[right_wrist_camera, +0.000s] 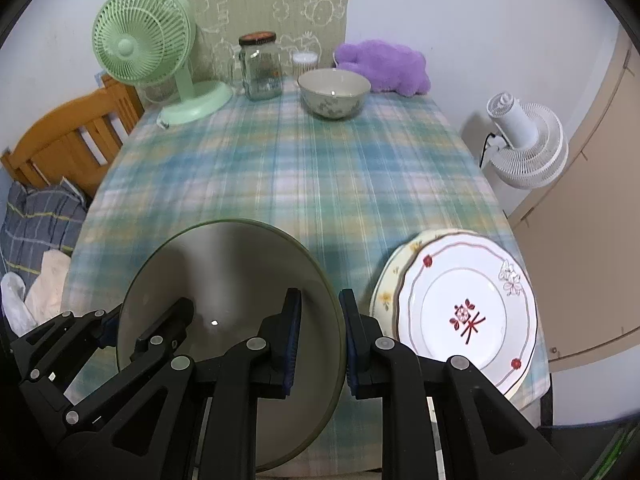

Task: Organize plates and bowls
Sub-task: 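Carry the held bowl toward the red-rimmed plate stack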

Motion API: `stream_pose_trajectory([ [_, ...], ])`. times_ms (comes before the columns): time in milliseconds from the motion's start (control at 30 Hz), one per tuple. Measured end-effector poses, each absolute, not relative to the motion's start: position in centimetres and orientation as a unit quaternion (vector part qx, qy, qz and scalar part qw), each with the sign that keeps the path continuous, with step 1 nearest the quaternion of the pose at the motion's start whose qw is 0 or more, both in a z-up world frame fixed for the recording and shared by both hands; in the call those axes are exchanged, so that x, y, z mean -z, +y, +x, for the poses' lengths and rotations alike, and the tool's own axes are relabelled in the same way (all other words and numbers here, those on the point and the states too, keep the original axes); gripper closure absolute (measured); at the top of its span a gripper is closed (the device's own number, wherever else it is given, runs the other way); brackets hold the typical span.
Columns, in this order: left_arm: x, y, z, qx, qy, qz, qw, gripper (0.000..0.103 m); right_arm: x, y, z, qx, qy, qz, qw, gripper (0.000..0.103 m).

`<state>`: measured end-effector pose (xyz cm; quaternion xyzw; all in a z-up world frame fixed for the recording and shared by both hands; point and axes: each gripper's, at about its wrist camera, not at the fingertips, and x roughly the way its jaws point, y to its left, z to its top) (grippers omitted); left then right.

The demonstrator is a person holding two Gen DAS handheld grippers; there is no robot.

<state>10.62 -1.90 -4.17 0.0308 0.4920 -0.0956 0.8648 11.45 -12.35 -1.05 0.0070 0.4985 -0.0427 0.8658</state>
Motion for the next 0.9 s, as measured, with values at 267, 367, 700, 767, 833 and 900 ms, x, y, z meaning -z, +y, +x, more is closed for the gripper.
stream_pose_trajectory([
  [267, 5.9, -1.9, 10.8, 0.078, 0.509, 0.038, 0.857, 0.080, 3.2, -12.5, 11.8, 0.032, 0.528, 0.011, 0.849, 0.081],
  [367, 6.5, -1.7, 11.2, 0.074, 0.521, 0.032, 0.850, 0.080, 3.6, -12.3, 12.1, 0.029, 0.530, 0.006, 0.847, 0.081],
  [700, 7.8, -2.1, 12.3, 0.069, 0.543, 0.038, 0.836, 0.079, 5.1, -12.6, 13.5, 0.019, 0.545, 0.013, 0.838, 0.081],
  [767, 8.1, -2.4, 12.5, 0.073, 0.548, 0.041, 0.832, 0.079, 5.2, -12.7, 13.6, 0.021, 0.543, 0.010, 0.839, 0.081],
  [833, 8.3, -2.7, 12.4, 0.068, 0.545, 0.055, 0.834, 0.080, 5.6, -12.9, 13.8, 0.027, 0.546, 0.004, 0.837, 0.081],
  [900, 8.2, -2.7, 12.5, 0.068, 0.543, 0.057, 0.835, 0.080, 5.9, -13.0, 13.9, 0.028, 0.550, 0.007, 0.835, 0.081],
])
